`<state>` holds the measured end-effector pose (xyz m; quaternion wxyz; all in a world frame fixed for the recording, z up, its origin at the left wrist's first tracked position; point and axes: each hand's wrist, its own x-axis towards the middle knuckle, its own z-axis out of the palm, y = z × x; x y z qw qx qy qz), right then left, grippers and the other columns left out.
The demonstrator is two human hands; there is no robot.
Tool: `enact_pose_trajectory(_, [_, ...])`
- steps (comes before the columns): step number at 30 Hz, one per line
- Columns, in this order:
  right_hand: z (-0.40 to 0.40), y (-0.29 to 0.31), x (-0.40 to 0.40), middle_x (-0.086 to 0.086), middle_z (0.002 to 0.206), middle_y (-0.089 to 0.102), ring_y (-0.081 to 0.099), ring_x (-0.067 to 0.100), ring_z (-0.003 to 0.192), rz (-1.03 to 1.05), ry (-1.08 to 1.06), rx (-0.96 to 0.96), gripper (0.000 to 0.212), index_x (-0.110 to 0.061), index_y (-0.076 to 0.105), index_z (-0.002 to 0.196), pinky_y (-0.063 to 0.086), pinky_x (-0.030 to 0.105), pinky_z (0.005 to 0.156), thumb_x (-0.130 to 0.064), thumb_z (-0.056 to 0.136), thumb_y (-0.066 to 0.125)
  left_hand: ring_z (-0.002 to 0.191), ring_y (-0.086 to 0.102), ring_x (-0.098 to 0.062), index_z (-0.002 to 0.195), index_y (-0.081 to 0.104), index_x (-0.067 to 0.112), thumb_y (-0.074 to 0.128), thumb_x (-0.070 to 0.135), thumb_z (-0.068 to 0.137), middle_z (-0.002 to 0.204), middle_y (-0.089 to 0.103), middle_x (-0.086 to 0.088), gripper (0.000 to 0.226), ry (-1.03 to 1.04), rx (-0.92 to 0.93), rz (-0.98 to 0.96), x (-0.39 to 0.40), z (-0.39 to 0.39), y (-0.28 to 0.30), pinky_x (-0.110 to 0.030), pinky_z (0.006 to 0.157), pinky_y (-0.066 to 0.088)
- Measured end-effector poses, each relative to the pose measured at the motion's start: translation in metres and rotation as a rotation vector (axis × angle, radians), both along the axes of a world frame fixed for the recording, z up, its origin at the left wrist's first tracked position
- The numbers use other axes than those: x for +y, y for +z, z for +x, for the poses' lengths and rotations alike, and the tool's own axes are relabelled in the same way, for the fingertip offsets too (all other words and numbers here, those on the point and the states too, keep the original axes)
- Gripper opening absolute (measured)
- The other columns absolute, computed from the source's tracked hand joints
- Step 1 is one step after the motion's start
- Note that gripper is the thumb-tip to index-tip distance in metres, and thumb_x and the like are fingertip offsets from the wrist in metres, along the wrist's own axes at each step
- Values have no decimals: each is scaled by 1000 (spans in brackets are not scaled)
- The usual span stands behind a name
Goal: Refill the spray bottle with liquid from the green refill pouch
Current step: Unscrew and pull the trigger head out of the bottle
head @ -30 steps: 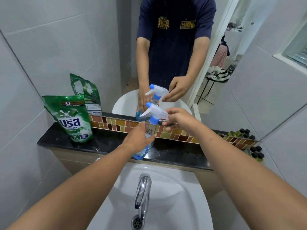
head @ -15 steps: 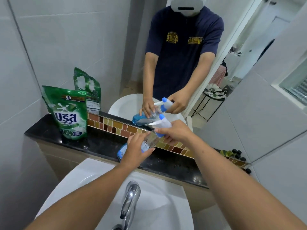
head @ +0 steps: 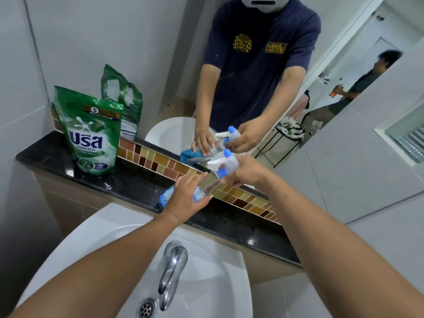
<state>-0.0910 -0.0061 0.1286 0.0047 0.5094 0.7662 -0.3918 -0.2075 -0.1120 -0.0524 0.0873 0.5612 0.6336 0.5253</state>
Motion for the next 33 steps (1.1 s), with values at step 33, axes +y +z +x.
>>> enact_pose_trajectory(33, [7, -10, -16, 14, 84, 64, 55, 14, 58, -143, -236, 188, 28, -4, 66, 105, 54, 25, 55, -14, 83, 79, 116, 43, -14, 135, 51, 22, 76, 41, 82, 124, 55, 1, 62, 31, -21, -21, -2, 7, -5, -34, 102, 37])
